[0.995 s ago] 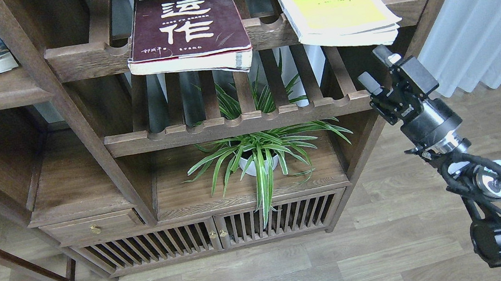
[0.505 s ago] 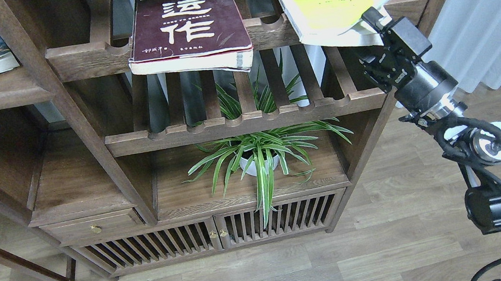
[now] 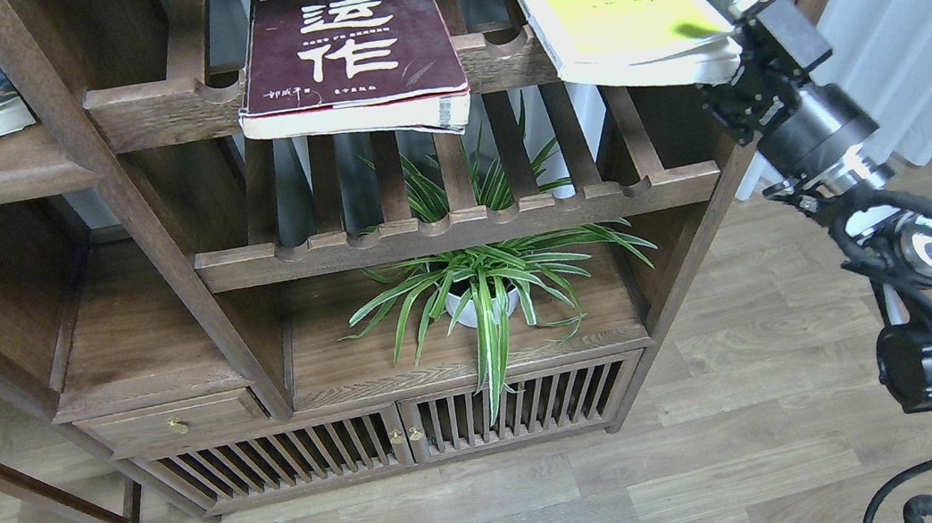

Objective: Organize books on shelf
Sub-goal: 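Grasp the yellow-green book with the right gripper and pull it out, then lower the yellow-green book and hand it to the left gripper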

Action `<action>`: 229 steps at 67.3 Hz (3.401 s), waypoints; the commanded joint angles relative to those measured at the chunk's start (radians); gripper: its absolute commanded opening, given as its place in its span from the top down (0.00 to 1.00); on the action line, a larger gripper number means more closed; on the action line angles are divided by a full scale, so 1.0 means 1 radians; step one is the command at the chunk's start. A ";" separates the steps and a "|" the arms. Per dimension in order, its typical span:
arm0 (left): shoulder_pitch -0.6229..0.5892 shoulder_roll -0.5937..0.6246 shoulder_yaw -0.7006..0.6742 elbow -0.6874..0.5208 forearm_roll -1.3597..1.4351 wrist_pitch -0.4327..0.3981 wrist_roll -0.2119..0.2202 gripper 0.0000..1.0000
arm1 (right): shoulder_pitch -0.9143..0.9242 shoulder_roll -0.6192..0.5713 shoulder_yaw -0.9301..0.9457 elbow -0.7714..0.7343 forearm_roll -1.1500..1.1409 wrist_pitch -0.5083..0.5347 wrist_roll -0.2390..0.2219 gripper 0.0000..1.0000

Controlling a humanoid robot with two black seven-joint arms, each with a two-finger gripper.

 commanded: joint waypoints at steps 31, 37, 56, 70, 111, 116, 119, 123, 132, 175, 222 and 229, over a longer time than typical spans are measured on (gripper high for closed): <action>0.021 -0.006 0.000 0.001 0.000 0.000 0.000 0.00 | -0.023 -0.007 -0.060 0.012 -0.020 -0.012 0.000 0.01; 0.026 -0.006 0.000 0.003 0.000 0.000 -0.002 0.00 | 0.006 -0.004 -0.067 0.014 -0.046 -0.041 0.000 0.01; 0.026 -0.018 0.000 0.016 0.000 0.000 -0.002 0.00 | 0.034 -0.001 -0.100 0.014 -0.066 -0.061 0.000 0.05; 0.026 -0.018 0.000 0.027 0.000 0.000 -0.002 0.00 | 0.037 -0.006 -0.100 0.012 -0.066 -0.061 0.000 0.20; 0.027 -0.017 -0.003 0.029 -0.002 0.000 -0.002 0.00 | 0.017 -0.010 -0.077 0.009 -0.055 0.108 0.000 0.99; 0.027 -0.017 -0.005 0.029 -0.002 0.000 -0.002 0.00 | 0.011 -0.010 -0.076 0.009 -0.048 0.118 0.000 0.99; 0.027 -0.017 -0.005 0.029 -0.002 0.000 -0.002 0.00 | 0.003 -0.010 -0.070 0.011 -0.032 0.134 0.000 0.99; 0.029 -0.017 -0.005 0.029 0.000 0.000 -0.002 0.00 | -0.017 -0.013 -0.057 0.012 -0.003 0.167 0.000 0.99; 0.029 -0.017 -0.006 0.029 0.000 0.000 -0.002 0.00 | -0.107 -0.030 -0.028 0.014 0.061 0.264 0.000 0.99; -0.066 -0.208 -0.146 -0.033 -0.117 0.000 -0.006 0.00 | -0.572 0.008 -0.108 0.034 0.256 0.311 0.000 0.99; -0.088 -0.241 -0.172 -0.503 -0.206 0.000 -0.296 0.00 | -0.450 0.122 -0.352 -0.043 0.163 0.311 0.000 1.00; -0.088 -0.242 -0.143 -0.596 -0.206 0.000 -0.295 0.00 | -0.436 0.155 -0.369 -0.069 0.141 0.311 0.000 1.00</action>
